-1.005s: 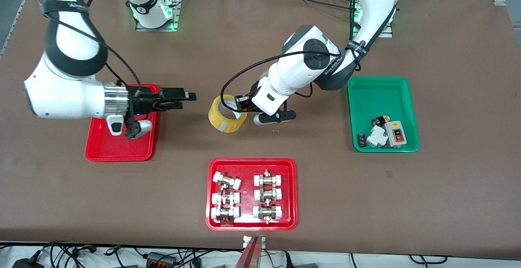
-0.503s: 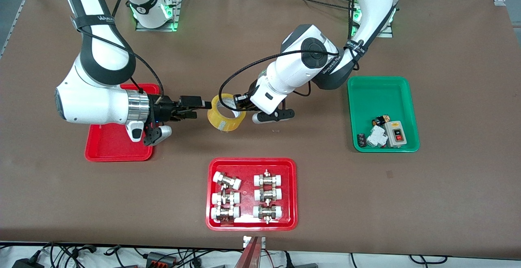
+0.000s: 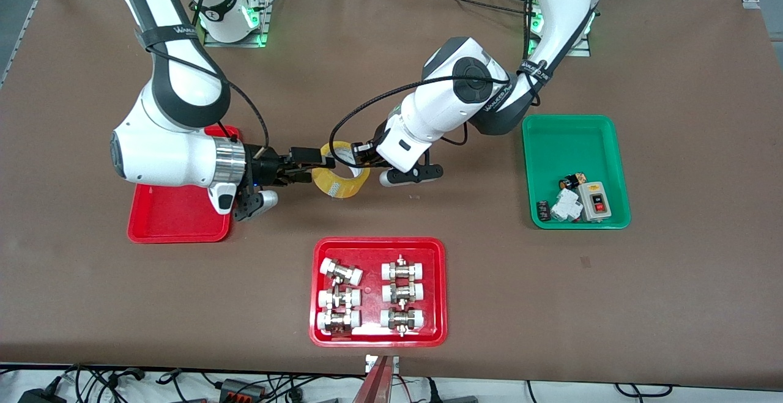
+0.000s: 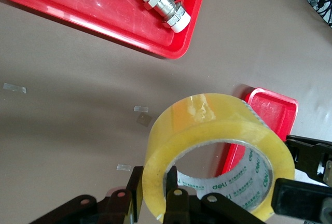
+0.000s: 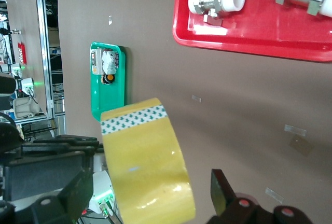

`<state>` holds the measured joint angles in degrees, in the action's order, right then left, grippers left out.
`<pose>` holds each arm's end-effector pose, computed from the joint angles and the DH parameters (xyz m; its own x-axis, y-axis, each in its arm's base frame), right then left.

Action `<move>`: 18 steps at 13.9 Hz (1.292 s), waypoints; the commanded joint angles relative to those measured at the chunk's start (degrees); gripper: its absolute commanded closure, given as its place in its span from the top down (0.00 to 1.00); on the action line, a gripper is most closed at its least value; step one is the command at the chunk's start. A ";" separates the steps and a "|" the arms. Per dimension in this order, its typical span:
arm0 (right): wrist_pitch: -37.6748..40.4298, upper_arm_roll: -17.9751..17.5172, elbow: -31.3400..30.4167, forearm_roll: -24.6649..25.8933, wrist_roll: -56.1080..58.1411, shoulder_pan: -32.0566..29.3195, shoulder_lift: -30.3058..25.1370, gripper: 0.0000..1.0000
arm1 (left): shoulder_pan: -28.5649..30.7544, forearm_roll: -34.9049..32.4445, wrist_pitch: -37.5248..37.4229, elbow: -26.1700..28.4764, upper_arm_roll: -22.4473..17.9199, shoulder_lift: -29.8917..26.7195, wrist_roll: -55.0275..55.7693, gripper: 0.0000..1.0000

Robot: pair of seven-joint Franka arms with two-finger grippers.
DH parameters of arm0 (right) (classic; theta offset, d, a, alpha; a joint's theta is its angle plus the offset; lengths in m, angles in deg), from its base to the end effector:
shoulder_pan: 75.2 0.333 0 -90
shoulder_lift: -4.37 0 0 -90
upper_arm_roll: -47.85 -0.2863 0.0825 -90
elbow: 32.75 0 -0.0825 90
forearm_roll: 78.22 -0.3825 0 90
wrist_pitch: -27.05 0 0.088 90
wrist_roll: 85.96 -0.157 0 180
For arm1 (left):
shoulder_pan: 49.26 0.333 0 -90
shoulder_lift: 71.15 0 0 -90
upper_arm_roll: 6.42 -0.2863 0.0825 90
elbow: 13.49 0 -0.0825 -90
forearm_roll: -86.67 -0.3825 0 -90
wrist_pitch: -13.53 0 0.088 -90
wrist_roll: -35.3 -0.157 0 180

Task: Left arm passes tape to right arm into tray
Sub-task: 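Close the right gripper on the tape held by the left gripper, then open the left gripper and withdraw while the right gripper lowers the tape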

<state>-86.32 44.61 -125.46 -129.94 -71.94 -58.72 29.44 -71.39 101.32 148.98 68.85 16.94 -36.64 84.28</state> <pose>0.6014 0.3030 0.3280 0.9818 0.1858 -0.0389 0.0964 -0.6647 -0.7409 0.5471 -0.5035 0.3356 0.9508 0.2736 -0.1455 0.3091 -0.8056 0.5054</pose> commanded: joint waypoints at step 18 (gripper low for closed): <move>5.67 0.86 2.27 1.70 6.36 -3.98 0.59 0.00 | 8.06 -5.68 -14.40 -2.88 0.28 -2.33 -9.94 1.00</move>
<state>-85.37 45.68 -124.81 -129.25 -67.53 -59.36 29.48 -64.77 97.00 139.48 66.25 16.57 -37.23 76.91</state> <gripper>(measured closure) 0.441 0.035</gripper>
